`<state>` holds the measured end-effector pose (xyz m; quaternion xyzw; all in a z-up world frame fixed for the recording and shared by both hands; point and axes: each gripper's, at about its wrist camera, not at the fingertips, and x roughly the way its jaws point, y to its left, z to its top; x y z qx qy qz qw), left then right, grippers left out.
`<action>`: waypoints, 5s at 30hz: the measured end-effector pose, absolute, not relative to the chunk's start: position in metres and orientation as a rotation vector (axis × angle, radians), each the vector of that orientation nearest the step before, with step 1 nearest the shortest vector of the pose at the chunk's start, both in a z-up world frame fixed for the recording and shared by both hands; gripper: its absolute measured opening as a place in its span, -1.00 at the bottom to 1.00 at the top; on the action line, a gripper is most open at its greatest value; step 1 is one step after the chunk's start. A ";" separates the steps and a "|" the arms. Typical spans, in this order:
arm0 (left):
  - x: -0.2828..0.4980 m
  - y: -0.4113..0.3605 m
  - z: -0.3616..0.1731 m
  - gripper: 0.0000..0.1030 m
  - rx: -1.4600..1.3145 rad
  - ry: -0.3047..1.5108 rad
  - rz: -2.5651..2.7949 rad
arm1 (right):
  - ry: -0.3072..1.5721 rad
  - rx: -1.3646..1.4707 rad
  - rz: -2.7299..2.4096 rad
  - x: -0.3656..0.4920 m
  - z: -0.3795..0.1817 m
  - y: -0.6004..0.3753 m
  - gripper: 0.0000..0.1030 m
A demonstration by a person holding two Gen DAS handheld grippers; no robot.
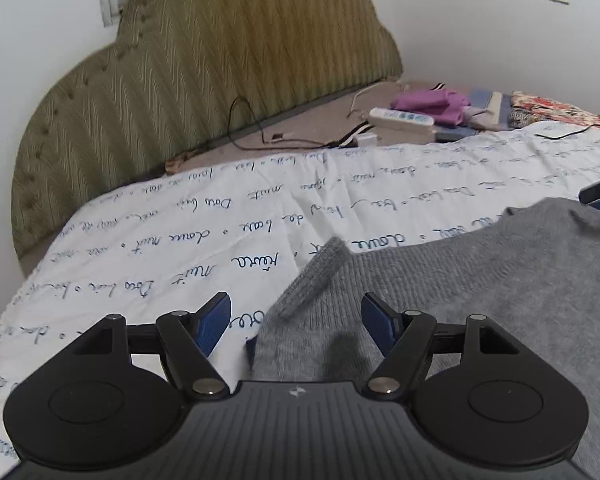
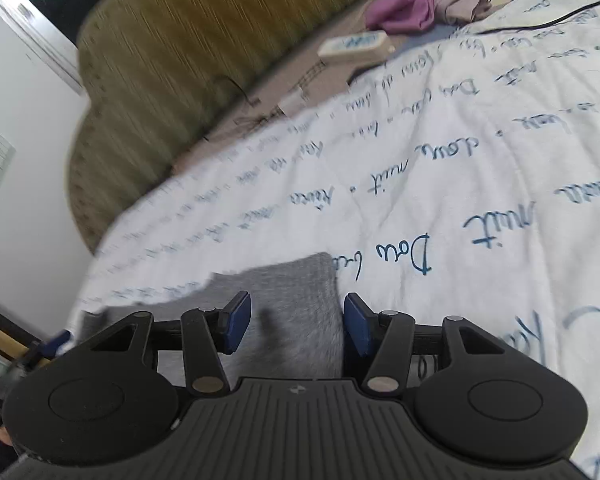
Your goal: Fold small clothes
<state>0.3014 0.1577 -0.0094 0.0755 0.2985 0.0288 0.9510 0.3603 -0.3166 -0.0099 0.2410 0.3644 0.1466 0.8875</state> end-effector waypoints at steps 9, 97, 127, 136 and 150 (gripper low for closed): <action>0.366 0.157 -0.031 -0.90 0.081 0.797 0.097 | 0.749 0.428 0.384 0.360 -0.017 -0.295 -0.82; -0.043 0.162 -0.035 -0.91 -0.892 0.740 0.234 | 0.670 1.080 0.256 -0.031 -0.063 -0.294 -0.84; 0.139 0.137 -0.001 0.44 -0.113 0.628 0.308 | 0.688 0.479 0.166 0.146 0.003 -0.307 0.29; 0.199 0.126 -0.032 -0.64 -0.078 0.790 0.172 | 0.764 0.297 0.268 0.178 -0.012 -0.278 -0.64; 0.191 0.134 -0.034 -0.86 -0.062 0.728 0.276 | 0.668 0.558 0.179 0.156 -0.026 -0.322 -0.49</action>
